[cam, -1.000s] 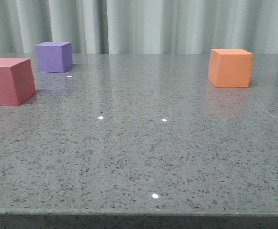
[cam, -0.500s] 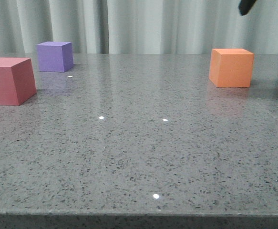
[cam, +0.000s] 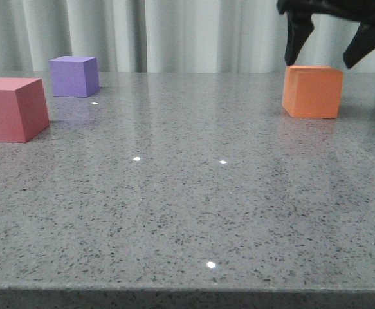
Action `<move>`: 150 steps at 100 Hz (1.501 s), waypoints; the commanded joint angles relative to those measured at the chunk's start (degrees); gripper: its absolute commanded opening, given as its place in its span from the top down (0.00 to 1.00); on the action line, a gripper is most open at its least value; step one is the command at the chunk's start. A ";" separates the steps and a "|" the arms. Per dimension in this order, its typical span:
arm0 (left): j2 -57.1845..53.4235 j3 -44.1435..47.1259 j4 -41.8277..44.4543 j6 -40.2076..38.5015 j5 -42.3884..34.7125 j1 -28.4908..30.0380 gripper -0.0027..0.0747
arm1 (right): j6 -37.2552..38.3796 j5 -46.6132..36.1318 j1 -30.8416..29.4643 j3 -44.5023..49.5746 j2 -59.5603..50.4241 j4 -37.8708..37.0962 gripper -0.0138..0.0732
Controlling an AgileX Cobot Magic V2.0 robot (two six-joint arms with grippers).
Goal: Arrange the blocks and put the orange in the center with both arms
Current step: 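Lower the open right gripper over the orange cube and grasp it, then carry the orange cube toward the table middle and release it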
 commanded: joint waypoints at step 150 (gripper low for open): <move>-2.06 2.31 -0.05 -0.66 -4.50 0.11 0.99 | 24.37 6.77 22.95 -34.90 20.13 -11.71 0.40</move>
